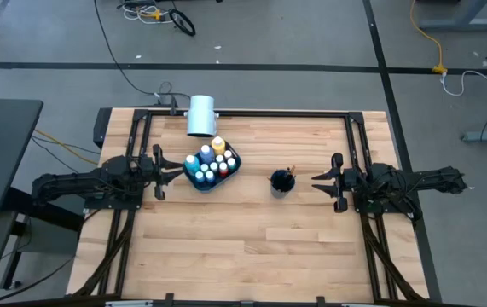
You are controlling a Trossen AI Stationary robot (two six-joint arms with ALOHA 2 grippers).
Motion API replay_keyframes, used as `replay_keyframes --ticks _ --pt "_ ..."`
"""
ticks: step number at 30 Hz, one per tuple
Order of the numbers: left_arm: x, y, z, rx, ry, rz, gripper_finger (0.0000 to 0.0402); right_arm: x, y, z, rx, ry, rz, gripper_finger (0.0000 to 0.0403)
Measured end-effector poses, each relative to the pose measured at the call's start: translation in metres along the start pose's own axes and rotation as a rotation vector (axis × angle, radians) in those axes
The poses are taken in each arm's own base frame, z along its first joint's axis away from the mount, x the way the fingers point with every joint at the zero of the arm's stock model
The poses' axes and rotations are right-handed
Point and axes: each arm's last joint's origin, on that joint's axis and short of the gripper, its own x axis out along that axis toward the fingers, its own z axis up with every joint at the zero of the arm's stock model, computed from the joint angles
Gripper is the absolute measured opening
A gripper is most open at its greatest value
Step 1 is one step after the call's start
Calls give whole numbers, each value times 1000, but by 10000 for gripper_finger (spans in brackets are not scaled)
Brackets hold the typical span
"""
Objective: Pick & Place Paint Supplies
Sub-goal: Return to Home Position
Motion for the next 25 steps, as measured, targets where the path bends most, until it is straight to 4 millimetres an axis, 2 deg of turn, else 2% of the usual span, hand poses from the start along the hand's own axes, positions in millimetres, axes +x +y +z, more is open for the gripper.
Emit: replay_keyframes --ticks 25 --pt "0 0 0 0 0 0 90 0 0 0 0 0 0 110"
